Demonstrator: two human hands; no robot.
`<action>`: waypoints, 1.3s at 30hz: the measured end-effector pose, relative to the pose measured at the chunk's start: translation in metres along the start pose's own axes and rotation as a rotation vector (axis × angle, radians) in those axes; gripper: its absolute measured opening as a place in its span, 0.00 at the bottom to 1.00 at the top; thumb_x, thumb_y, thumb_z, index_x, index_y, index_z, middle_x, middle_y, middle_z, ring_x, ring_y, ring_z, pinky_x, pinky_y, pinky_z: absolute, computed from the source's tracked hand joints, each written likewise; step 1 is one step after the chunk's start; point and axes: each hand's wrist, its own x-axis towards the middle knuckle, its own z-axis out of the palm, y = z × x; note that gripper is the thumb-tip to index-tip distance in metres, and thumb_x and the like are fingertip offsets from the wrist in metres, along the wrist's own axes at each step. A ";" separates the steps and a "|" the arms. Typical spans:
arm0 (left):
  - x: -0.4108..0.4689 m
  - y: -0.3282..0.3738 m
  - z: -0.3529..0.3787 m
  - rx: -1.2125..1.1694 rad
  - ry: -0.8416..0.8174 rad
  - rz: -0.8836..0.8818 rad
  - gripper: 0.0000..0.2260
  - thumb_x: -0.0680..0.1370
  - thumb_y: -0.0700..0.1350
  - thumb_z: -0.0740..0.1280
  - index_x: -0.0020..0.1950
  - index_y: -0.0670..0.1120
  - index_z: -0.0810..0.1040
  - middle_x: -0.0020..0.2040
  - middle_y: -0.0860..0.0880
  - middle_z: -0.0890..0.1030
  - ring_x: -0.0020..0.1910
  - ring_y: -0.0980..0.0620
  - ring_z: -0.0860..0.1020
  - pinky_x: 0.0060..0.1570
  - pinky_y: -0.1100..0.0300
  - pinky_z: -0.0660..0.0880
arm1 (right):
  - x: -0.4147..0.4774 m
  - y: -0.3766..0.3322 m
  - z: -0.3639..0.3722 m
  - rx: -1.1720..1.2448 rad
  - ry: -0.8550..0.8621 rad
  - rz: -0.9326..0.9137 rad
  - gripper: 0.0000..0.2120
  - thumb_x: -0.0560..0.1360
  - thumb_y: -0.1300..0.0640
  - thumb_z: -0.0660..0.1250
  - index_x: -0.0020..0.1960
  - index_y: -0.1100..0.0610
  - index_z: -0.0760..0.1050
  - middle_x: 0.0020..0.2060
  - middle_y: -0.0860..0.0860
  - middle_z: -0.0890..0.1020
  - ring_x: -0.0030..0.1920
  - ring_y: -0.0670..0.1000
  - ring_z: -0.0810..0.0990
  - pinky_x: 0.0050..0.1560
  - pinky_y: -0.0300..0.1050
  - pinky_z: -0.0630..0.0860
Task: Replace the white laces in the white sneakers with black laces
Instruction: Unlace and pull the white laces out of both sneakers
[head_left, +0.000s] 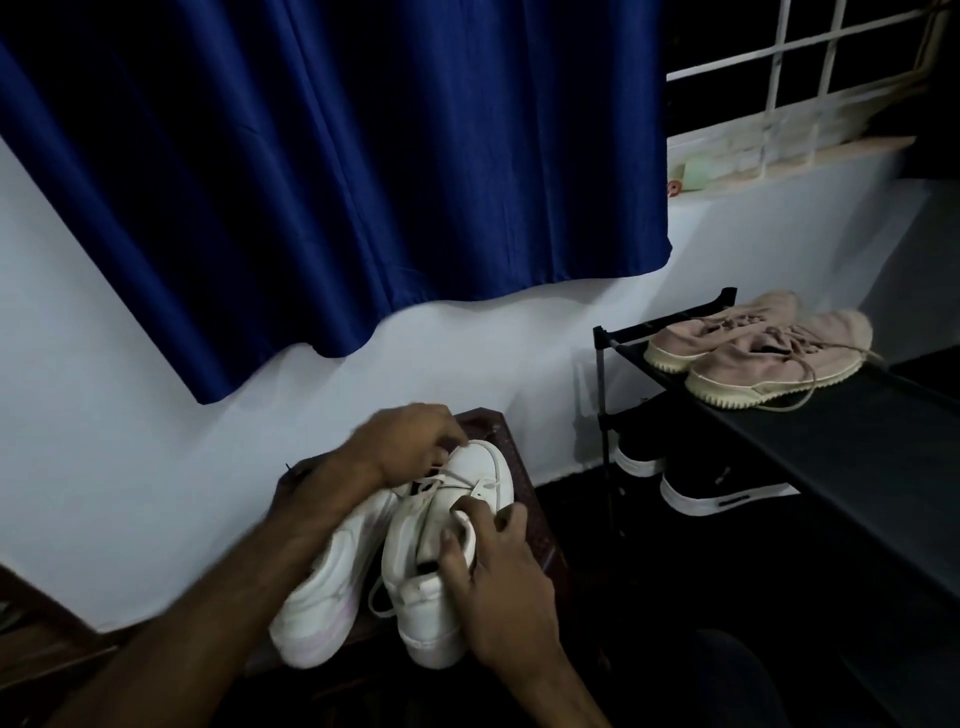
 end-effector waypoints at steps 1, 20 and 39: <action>0.003 0.009 0.008 0.034 -0.024 0.013 0.14 0.75 0.48 0.69 0.61 0.56 0.79 0.60 0.57 0.77 0.61 0.54 0.75 0.59 0.55 0.71 | 0.000 0.000 -0.001 0.000 -0.005 0.002 0.15 0.77 0.39 0.55 0.61 0.41 0.65 0.51 0.46 0.63 0.50 0.50 0.77 0.43 0.48 0.73; -0.022 -0.024 0.010 -0.078 0.372 -0.386 0.15 0.77 0.49 0.69 0.63 0.49 0.73 0.58 0.50 0.76 0.58 0.48 0.75 0.53 0.51 0.73 | -0.002 0.001 -0.004 -0.032 -0.032 0.008 0.13 0.77 0.38 0.55 0.61 0.38 0.64 0.52 0.44 0.63 0.50 0.47 0.77 0.45 0.48 0.74; -0.094 0.058 0.053 -0.304 0.274 -0.525 0.28 0.76 0.50 0.41 0.63 0.48 0.77 0.63 0.45 0.72 0.61 0.44 0.72 0.57 0.55 0.69 | 0.104 0.007 -0.007 -0.229 -0.143 -0.136 0.05 0.72 0.53 0.75 0.47 0.48 0.85 0.33 0.40 0.78 0.33 0.35 0.75 0.38 0.31 0.68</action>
